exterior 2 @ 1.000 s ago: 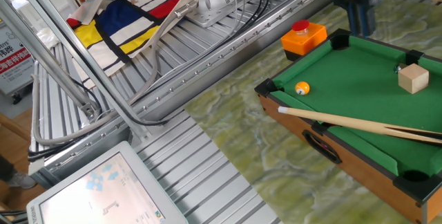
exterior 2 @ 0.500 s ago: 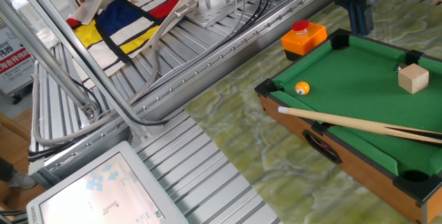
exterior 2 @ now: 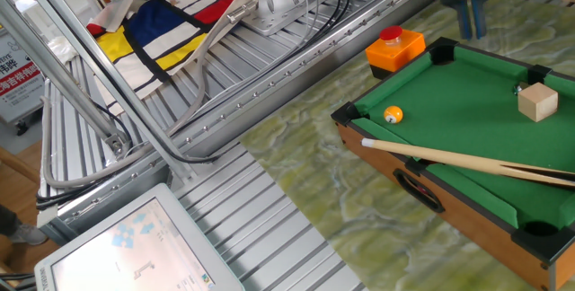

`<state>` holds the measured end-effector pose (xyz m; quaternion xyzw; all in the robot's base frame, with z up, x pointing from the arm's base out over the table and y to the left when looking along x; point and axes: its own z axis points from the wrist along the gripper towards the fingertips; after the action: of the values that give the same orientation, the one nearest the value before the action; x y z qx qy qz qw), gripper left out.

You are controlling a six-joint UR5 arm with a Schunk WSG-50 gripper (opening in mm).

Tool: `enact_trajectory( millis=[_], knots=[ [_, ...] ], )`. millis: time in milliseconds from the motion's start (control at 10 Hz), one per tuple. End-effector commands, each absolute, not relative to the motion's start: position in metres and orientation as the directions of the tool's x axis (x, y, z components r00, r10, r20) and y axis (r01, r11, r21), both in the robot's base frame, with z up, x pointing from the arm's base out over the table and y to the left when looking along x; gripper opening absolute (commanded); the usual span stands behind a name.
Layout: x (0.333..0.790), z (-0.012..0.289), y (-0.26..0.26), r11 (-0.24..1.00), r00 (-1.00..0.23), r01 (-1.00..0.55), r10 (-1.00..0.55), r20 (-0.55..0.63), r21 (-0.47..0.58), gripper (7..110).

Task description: Hit the pool ball

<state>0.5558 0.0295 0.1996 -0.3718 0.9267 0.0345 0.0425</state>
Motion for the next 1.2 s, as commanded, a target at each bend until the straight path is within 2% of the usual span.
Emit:
enact_trajectory(
  millis=[0,200,400,900,1100],
  knots=[
    [0.547,0.202,0.034,0.496,-0.497,-0.867,-0.861,-0.107,0.040,7],
    [0.553,0.201,0.019,0.443,-0.441,-0.896,-0.895,-0.068,-0.016,7],
    [0.553,0.201,0.025,0.436,-0.433,-0.900,-0.897,-0.089,-0.008,7],
    [0.549,0.201,0.023,0.603,-0.602,-0.798,-0.795,-0.073,0.018,7],
    [0.545,0.201,0.024,0.627,-0.628,-0.778,-0.776,-0.065,0.035,7]
  ],
)
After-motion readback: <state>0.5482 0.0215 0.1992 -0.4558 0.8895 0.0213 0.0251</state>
